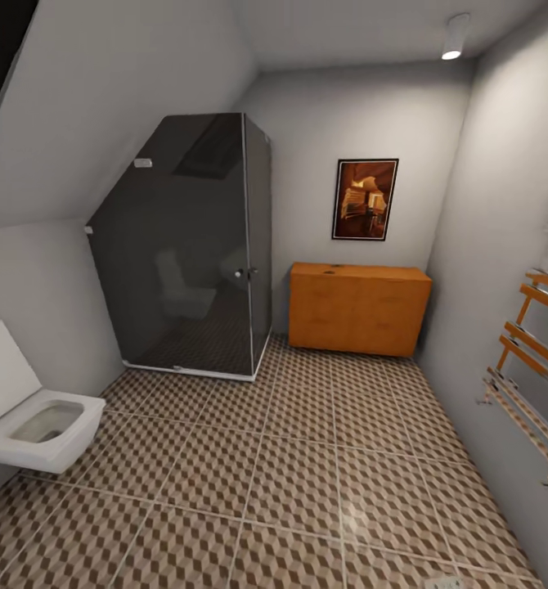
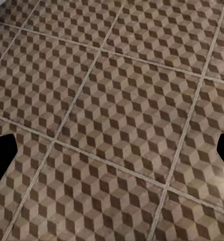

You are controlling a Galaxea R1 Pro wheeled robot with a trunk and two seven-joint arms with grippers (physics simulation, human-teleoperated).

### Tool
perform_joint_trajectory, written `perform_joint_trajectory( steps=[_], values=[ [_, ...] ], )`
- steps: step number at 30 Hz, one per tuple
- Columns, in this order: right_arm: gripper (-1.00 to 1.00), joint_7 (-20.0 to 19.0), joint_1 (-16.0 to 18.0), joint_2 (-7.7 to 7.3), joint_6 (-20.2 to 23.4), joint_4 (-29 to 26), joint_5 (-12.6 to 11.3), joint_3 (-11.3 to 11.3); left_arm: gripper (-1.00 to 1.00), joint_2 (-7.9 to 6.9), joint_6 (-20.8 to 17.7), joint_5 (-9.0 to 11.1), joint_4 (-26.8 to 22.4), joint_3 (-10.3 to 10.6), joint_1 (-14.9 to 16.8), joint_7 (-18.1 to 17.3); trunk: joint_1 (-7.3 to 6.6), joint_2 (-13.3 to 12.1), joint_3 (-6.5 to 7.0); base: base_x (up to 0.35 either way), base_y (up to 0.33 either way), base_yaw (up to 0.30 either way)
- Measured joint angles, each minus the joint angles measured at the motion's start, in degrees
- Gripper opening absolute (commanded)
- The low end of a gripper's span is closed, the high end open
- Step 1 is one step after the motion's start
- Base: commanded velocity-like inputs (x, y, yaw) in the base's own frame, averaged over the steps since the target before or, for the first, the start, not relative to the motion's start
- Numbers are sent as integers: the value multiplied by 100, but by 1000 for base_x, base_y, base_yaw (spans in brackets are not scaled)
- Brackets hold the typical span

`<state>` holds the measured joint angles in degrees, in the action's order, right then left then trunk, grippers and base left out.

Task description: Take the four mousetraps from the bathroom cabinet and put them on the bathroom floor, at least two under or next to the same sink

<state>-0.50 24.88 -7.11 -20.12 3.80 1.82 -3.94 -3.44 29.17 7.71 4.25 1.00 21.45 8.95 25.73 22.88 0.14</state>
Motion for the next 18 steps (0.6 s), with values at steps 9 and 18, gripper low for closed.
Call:
perform_joint_trajectory(
  steps=[9,18],
  values=[
    [100,2,0,0,0,1,0,0,100,-7,-1,-6,0,0,0,0,0,0,0,311,-109,-5],
    [100,1,0,0,0,-1,5,0,100,-9,-1,-7,0,0,0,0,0,0,0,311,-110,-125]
  ],
)
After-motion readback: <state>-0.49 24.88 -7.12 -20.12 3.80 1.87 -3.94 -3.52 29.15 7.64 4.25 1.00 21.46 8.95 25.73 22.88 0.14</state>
